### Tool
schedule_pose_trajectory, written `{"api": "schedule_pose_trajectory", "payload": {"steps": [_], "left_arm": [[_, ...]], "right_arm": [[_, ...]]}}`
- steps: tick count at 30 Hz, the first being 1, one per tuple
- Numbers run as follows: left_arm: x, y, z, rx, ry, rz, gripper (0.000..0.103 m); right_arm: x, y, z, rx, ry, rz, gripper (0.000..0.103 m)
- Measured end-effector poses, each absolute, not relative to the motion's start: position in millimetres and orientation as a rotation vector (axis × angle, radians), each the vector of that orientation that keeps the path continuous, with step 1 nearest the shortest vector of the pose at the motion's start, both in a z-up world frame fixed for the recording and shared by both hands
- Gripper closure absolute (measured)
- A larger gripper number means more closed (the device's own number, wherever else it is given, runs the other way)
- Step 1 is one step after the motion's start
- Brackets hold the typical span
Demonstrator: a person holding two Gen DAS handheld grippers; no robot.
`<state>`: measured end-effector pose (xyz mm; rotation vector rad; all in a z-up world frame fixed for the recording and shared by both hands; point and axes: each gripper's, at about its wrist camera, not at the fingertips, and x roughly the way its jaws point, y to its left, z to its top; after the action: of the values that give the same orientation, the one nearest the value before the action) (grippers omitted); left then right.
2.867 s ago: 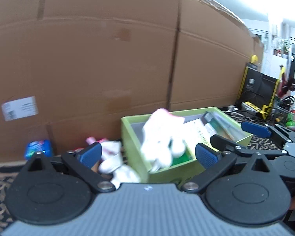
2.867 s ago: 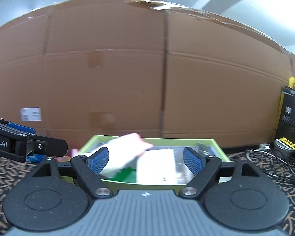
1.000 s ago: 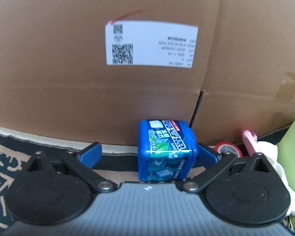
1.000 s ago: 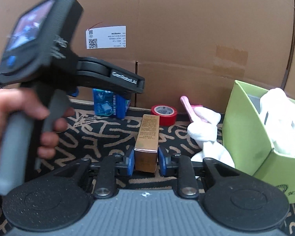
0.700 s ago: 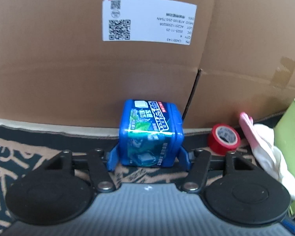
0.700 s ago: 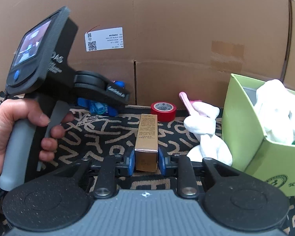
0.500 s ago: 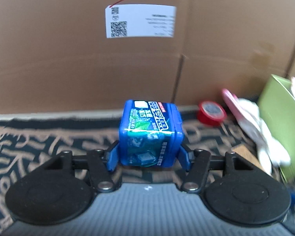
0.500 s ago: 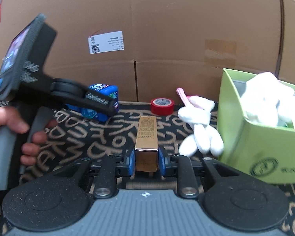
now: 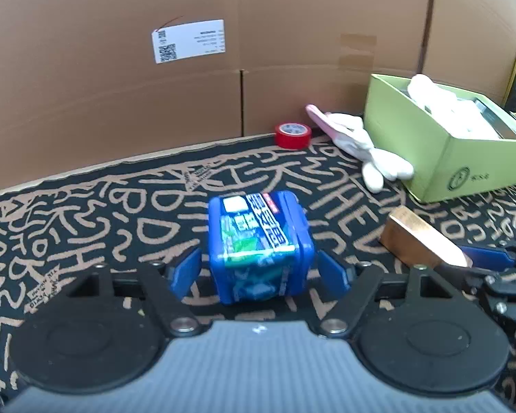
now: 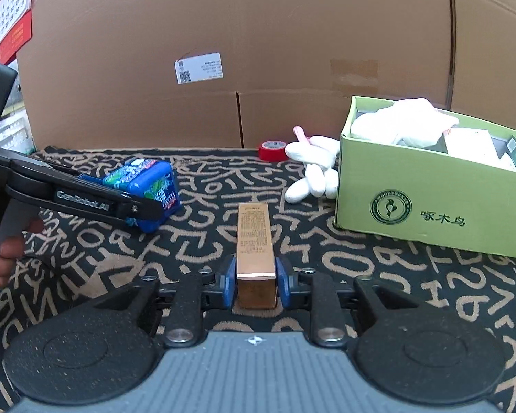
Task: Organize objects
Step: 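Grasp the blue square box with the left tool while the right tool grasps the brown wooden box, then carry the blue box and wooden box into the lime-green box and open both tools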
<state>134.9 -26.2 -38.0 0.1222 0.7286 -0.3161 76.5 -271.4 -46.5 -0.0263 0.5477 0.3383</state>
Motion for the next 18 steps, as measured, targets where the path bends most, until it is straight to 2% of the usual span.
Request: {"api": "schedule_pose_trajectory", "payload": {"steps": [1,2,5,7,11,15,18], "left_arm": [[133.5,-25.0,-34.9,0.119,0.728,-0.312,0.018],[135.6,-25.3,-34.2,0.117,0.724,-0.3,0.017],[137.0,-25.5,-31.4,0.126,0.707,-0.277,0.017],[141.8,-27.3,-33.4,0.127,0.712,-0.276,0.03],[144.8,-27.7,-36.4,0.132,0.732,-0.262,0.03],[146.7,-28.8,-39.7,0.146,0.745,-0.247,0.029],[146.8,-29.2,-41.0,0.147,0.753,-0.253,0.033]], "right_arm": [[77.9,-270.7,-46.7,-0.031,0.546,0.332,0.066],[79.7,-269.7,-46.7,-0.034,0.544,0.327,0.06],[85.0,-268.2,-46.7,-0.029,0.545,0.324,0.058],[87.2,-267.1,-46.4,-0.03,0.543,0.327,0.059],[90.2,-262.9,-47.2,-0.052,0.545,0.333,0.059],[94.8,-259.0,-51.3,-0.067,0.561,0.332,0.062],[96.1,-257.6,-53.4,-0.069,0.573,0.343,0.072]]}}
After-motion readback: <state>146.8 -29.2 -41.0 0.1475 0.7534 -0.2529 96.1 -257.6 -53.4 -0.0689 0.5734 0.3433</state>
